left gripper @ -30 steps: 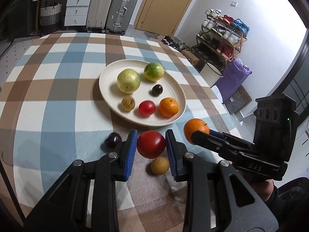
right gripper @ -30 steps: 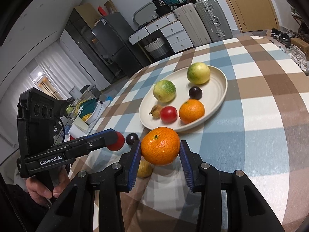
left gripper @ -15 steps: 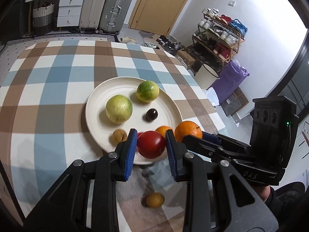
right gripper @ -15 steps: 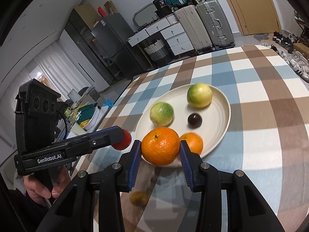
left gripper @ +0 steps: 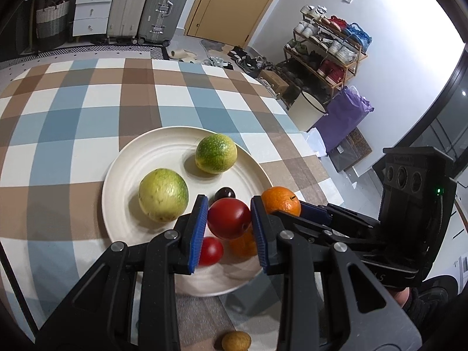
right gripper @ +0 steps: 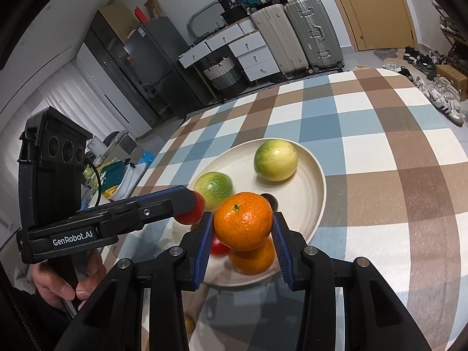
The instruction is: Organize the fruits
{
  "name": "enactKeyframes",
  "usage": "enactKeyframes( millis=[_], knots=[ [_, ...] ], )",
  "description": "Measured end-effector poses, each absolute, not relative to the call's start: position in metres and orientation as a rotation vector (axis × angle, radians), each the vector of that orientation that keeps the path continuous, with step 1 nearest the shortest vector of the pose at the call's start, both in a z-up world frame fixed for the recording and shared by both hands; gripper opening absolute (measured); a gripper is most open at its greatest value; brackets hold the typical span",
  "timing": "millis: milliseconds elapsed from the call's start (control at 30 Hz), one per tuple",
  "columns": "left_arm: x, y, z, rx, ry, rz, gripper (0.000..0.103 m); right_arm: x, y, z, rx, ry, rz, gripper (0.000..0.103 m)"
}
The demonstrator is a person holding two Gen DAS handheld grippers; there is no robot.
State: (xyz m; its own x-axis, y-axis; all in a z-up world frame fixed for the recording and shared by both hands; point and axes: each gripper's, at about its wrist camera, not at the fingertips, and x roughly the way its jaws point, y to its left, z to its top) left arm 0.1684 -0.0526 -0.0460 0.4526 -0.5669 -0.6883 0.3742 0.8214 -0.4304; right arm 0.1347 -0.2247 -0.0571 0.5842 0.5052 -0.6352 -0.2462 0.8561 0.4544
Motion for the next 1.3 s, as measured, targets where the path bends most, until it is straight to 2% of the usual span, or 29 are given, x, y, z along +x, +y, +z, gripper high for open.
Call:
enactKeyframes(
  millis=[400, 467, 567, 833, 1300],
  knots=[
    [0.186, -0.067, -0.062, -0.226, 0.965, -0.604, 0.027, 0.152, -0.229, -0.067, 0.322, 0.867, 0.418, 0.041],
    [0.187, -0.068, -0.061, -0.225, 0.966, -0.607, 0.027, 0.153, -0.230, -0.068, 0.322, 0.867, 0.412, 0.042],
    [0.186, -0.069, -0.059, -0.226, 0.959, -0.603, 0.027, 0.152, -0.232, -0.069, 0.328, 0.866, 0.406, 0.051],
    [0.177, -0.061, -0.048, -0.231, 0.936, -0.582, 0.027, 0.143, -0.240, -0.058, 0.347, 0.834, 0.407, 0.051],
    [0.135, -0.044, -0.021, -0.210, 0.877, -0.529, 0.037, 0.115, -0.236, -0.031, 0.334, 0.759, 0.418, 0.055]
  ],
)
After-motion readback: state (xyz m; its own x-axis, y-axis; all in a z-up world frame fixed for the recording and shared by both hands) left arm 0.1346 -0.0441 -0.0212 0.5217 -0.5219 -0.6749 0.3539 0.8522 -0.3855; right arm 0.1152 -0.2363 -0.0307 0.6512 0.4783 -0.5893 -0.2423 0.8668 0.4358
